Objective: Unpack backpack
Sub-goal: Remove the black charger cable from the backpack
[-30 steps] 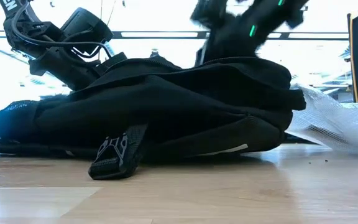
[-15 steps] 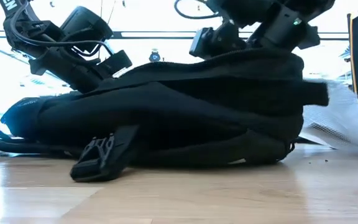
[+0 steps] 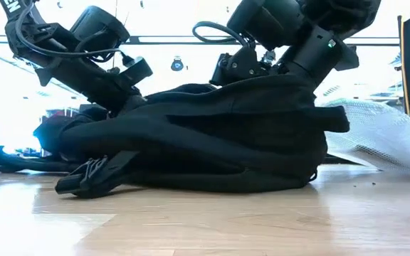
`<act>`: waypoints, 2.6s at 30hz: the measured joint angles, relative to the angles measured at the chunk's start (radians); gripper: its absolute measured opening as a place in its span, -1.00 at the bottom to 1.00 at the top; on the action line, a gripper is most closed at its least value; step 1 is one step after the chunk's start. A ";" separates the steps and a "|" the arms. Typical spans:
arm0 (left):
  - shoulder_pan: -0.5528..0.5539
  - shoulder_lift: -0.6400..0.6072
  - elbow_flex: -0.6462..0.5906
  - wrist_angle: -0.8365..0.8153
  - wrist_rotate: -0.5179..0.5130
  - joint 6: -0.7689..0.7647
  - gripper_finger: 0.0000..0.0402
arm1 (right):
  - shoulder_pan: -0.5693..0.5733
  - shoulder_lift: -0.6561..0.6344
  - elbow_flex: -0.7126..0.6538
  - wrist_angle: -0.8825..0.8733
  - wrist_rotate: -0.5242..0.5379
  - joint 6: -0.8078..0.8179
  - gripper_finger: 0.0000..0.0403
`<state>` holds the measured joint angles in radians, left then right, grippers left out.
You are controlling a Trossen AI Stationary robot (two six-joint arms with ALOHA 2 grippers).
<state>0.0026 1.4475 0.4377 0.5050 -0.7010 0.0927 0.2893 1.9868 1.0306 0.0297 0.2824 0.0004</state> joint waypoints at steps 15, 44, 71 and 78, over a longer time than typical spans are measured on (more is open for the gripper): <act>-0.022 0.061 0.000 -0.015 0.068 -0.231 -0.51 | 0.003 -0.143 -0.002 0.054 0.245 0.032 -0.87; -0.024 0.079 0.048 0.077 0.091 0.016 -0.51 | -0.211 0.003 0.002 -0.062 0.091 0.338 -0.26; -0.025 0.077 0.048 0.080 0.090 0.064 -0.51 | -0.110 -0.270 -0.011 0.090 0.090 0.163 -1.00; -0.025 0.077 0.048 0.076 0.089 0.064 -0.51 | -0.104 -0.278 -0.007 0.135 0.060 0.152 -1.00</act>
<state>-0.0219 1.5249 0.4862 0.5808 -0.6121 0.1566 0.1850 1.7090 1.0238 0.1643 0.3427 0.1527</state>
